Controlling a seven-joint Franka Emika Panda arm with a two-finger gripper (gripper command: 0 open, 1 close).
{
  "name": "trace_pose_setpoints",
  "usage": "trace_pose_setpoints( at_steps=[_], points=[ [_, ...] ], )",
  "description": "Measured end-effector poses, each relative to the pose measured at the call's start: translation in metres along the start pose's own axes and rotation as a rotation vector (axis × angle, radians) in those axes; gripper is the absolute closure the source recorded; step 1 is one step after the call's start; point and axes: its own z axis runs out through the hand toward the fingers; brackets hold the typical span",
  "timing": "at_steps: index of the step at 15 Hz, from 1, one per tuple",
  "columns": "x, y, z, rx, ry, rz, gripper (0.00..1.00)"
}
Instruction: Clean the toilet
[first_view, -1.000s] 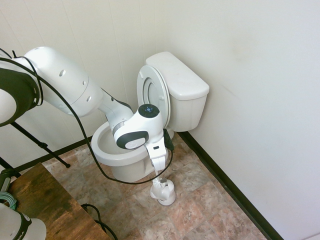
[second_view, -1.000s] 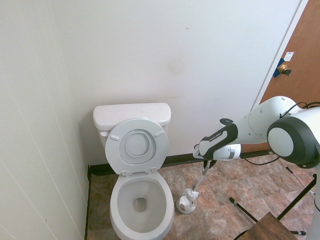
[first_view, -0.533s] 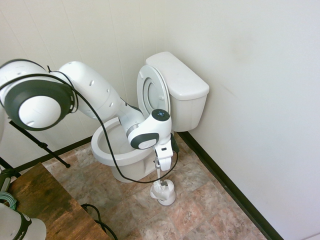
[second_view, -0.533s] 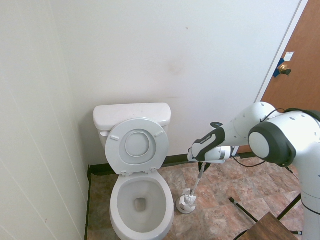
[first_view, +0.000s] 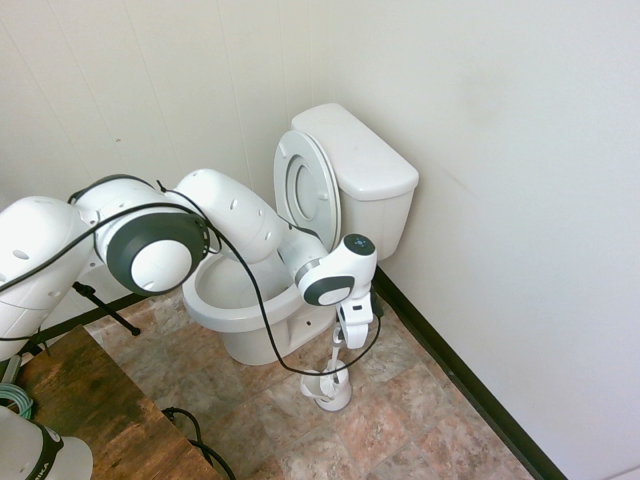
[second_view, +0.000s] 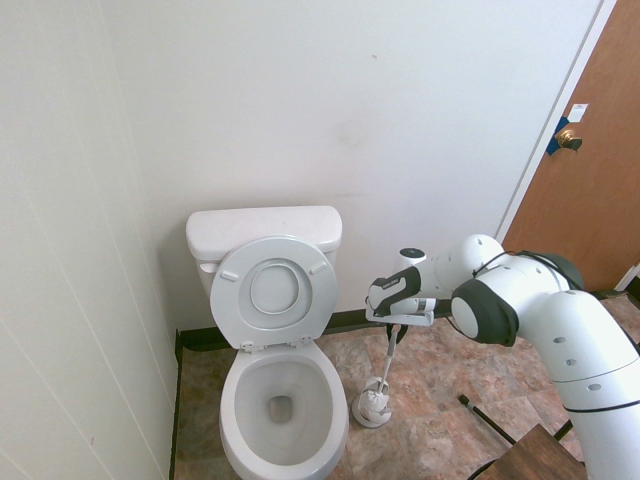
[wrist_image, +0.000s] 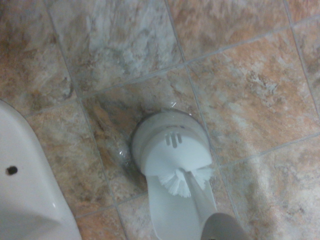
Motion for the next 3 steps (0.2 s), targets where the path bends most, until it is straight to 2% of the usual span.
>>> trace_pose_setpoints(
  at_steps=[3],
  points=[
    [0.002, -0.016, 0.015, -0.022, -0.012, 0.012, 1.00]
  ],
)
